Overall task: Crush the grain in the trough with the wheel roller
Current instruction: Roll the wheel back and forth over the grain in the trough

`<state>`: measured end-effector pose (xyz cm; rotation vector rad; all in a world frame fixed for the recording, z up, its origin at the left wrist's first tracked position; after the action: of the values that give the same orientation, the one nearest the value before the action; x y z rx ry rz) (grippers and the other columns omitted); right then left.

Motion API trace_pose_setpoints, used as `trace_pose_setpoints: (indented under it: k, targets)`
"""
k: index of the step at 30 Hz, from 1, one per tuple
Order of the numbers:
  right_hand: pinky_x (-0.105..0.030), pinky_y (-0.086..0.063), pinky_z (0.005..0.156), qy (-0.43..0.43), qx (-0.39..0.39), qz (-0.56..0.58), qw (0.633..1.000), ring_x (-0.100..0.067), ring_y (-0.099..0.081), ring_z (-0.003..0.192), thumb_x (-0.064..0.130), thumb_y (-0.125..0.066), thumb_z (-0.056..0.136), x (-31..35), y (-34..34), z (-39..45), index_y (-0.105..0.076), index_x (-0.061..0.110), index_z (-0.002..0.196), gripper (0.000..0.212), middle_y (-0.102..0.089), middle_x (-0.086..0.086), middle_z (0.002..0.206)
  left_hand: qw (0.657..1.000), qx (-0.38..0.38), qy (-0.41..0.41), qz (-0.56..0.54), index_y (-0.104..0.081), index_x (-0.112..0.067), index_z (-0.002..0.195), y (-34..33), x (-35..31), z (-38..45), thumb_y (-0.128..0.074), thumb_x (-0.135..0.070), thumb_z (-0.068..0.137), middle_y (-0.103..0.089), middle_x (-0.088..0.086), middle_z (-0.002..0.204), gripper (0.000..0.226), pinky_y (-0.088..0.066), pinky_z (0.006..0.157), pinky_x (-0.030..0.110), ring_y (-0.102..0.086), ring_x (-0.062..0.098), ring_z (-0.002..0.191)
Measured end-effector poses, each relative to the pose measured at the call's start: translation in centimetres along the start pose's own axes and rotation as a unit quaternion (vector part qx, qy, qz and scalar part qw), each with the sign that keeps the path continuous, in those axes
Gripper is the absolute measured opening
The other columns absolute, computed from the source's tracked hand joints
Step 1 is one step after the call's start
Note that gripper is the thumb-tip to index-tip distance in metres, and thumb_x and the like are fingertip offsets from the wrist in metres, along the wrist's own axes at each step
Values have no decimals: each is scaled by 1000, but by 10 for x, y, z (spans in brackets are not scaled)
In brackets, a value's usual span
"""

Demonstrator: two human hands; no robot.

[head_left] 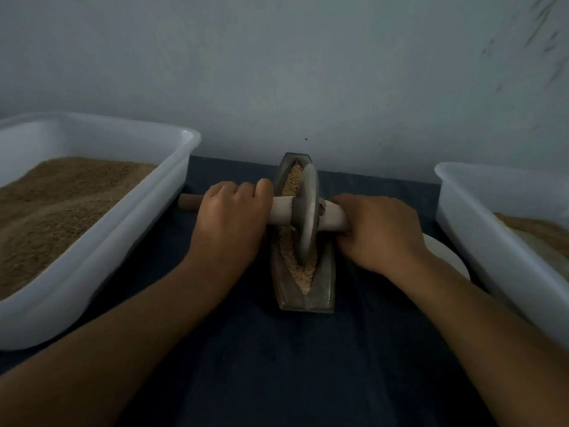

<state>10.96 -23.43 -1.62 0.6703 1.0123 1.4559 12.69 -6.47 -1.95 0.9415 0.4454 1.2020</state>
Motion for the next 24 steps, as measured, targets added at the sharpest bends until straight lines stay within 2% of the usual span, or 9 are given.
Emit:
trace_pose_setpoints:
  k: [3,6,8,10,13,17,20,24]
  targets:
    - [-27,-28,55,-7,19,-17,1000,-21,-63,74,47,-64,72,-7,-12,19,-62,38,98,27,-66,10,80,1000,6,8,2,-50,-17,100,-11,5,10,-78,-22,74,-63,3,81,38,-42,63,33,-60,21,69]
    - [-24,-19,48,-33,48,-25,998,-19,-57,67,44,-64,70,-17,-27,39,-61,38,89,20,-64,10,76,999,-8,18,33,-49,-16,100,-16,8,26,-74,-21,78,-62,3,76,34,-31,54,30,-58,20,62]
    - [-23,-19,47,-46,66,-22,997,-20,-60,72,43,-63,71,-23,-38,52,-63,36,87,18,-65,9,80,998,-1,24,63,-45,-15,107,-23,10,38,-65,-20,85,-61,2,77,30,-27,50,29,-59,20,62]
    - [-23,-22,48,-48,80,-26,995,-22,-64,78,43,-62,71,-29,-47,63,-64,36,91,21,-66,7,85,998,12,17,58,-42,-16,114,-30,12,51,-64,-23,87,-62,2,80,36,-25,47,29,-60,22,64]
    - [-22,-24,48,-43,120,-25,991,-22,-60,74,44,-62,74,-35,-58,79,-64,38,94,21,-67,5,92,998,68,-13,11,-43,-22,122,-44,16,73,-70,-31,83,-65,5,91,48,-33,53,33,-64,28,77]
    - [-25,-35,53,-50,185,3,982,-18,-51,71,48,-61,79,-43,-70,89,-64,36,94,20,-67,4,99,994,105,-18,-1,-47,-24,120,-51,17,89,-71,-30,82,-63,7,98,45,-37,61,37,-63,29,87]
    - [-24,-33,52,-52,174,-6,983,-18,-52,69,48,-61,80,-41,-67,90,-65,35,94,20,-68,3,97,995,98,-6,-7,-51,-23,115,-53,17,86,-69,-28,84,-63,6,96,37,-38,62,36,-62,28,86]
    - [-22,-24,48,-45,111,-41,992,-20,-55,67,42,-64,77,-30,-48,80,-67,32,92,19,-67,2,88,995,90,12,-31,-52,-22,109,-52,23,72,-67,-30,85,-64,4,93,30,-40,62,35,-62,27,83]
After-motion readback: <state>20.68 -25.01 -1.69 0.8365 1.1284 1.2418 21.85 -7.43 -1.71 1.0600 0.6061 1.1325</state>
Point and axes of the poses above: each hand's wrist, its own z-axis towards the middle knuckle, its own y-axis out of the back of the hand, x = y × z, the point moved 9 cm from there along z, towards the middle knuckle
